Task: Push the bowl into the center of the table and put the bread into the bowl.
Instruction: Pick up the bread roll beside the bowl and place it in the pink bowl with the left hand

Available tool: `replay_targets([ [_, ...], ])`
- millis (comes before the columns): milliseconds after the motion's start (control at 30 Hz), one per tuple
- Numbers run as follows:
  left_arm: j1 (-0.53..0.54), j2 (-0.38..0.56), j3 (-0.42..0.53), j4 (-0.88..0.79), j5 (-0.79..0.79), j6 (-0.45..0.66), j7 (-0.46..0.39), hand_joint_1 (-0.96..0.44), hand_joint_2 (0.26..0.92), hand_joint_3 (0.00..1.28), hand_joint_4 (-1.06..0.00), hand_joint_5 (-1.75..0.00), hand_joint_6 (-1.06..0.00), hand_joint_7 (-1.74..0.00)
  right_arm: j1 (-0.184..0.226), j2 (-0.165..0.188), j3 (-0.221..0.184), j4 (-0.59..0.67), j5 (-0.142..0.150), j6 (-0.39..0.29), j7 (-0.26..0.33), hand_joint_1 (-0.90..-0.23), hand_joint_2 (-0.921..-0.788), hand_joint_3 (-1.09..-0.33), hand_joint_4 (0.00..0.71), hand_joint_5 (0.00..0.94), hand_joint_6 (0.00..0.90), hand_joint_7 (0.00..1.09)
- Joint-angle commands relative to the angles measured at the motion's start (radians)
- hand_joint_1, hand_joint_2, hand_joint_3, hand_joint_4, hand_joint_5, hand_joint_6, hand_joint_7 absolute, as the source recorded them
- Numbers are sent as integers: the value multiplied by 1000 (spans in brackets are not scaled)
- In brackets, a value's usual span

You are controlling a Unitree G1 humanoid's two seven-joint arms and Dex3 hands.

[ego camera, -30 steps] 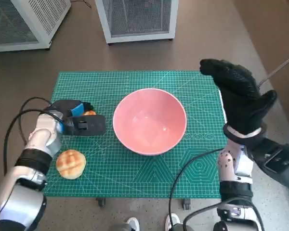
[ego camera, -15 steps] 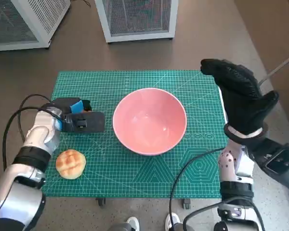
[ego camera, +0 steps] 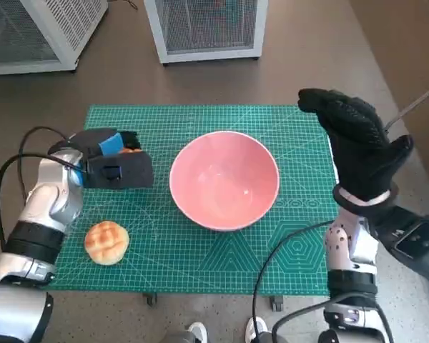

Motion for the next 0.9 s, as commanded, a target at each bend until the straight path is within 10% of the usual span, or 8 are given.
replay_targets([
  [33,73,39,143,-436,-67,21,-30,2,920,92,-638,-1190,-620,-1209,22,-8,1,7,-2,21,7,-604,-921,-722,248,0,296,1],
  [900,38,-110,57,-683,-18,-153,-34,2,917,28,-755,-1131,-667,-1087,27,-19,-5,-4,2,49,20,-615,-921,-726,250,1,300,3],
])
